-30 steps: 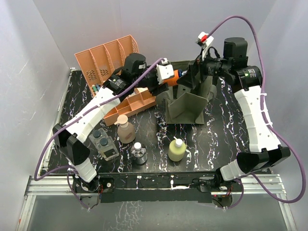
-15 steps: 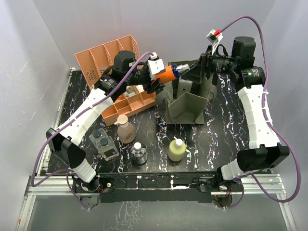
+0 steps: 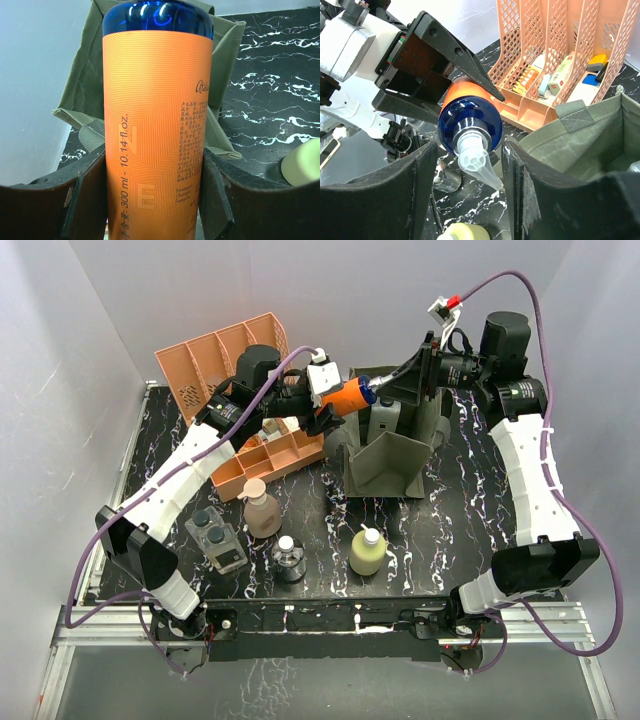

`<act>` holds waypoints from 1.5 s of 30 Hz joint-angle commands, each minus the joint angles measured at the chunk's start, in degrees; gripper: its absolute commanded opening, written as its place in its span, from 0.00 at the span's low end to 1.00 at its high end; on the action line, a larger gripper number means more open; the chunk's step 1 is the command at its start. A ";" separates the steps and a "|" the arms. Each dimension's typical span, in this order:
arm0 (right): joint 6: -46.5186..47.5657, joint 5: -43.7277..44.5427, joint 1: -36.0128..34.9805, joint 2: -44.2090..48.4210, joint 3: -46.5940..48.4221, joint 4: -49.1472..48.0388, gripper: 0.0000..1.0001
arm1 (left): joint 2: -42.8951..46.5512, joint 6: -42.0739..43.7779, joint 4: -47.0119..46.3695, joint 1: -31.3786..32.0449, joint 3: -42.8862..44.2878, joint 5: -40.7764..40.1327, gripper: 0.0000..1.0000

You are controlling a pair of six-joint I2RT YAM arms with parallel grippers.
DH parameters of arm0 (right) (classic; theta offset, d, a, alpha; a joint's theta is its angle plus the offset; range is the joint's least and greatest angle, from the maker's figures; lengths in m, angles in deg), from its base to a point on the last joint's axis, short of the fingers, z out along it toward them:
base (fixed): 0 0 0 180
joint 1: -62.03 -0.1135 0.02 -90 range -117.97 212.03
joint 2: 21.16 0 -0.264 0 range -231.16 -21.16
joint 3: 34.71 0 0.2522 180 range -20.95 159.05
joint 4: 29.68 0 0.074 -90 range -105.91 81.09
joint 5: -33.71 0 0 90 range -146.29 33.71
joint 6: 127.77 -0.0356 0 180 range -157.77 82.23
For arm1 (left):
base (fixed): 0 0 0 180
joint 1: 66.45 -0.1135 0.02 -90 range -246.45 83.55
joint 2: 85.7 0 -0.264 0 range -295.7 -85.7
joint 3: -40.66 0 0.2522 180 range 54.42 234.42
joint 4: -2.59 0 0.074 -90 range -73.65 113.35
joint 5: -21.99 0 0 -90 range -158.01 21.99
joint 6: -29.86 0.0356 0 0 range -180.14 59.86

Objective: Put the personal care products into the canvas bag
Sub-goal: Adjust the care product in the canvas bag.

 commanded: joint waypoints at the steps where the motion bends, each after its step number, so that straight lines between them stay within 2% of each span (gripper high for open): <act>1: -1.95 -1.29 -0.05 0.26 -0.38 -4.36 0.54 | 4.29 -0.82 -6.26 -0.13 1.37 3.49 0.00; 15: -3.22 -1.10 -1.04 -0.26 -0.55 -5.59 0.55 | 3.99 -0.80 -6.17 -0.13 1.35 4.77 0.00; 18: -3.19 -1.14 -1.24 -0.43 -0.50 -5.52 0.53 | 3.91 -0.79 -6.18 -0.13 1.35 4.86 0.00; 22: -3.19 -1.08 -1.51 -0.45 -0.56 -5.44 0.44 | 3.96 -0.81 -6.22 -0.13 1.22 4.86 0.00; 28: -2.94 0.34 -1.51 -0.26 -0.19 -5.27 0.09 | 3.91 -1.58 -6.80 -0.07 0.84 4.86 0.00; 33: -2.41 1.35 -1.39 -0.33 0.91 -5.01 0.08 | 3.74 -2.85 -7.35 -0.14 0.03 4.70 0.00; 36: -2.34 2.19 -0.76 -0.48 1.98 -4.46 0.08 | 4.04 -3.67 -8.35 -0.10 -1.37 3.96 0.22; 38: -2.41 2.39 0.21 -0.61 2.44 -4.10 0.08 | 4.07 -4.16 -8.94 -0.11 -2.11 3.82 0.31; 45: -1.83 1.26 1.23 -0.71 3.48 -3.06 0.08 | 3.27 -6.27 -11.18 -0.13 -3.09 4.65 0.47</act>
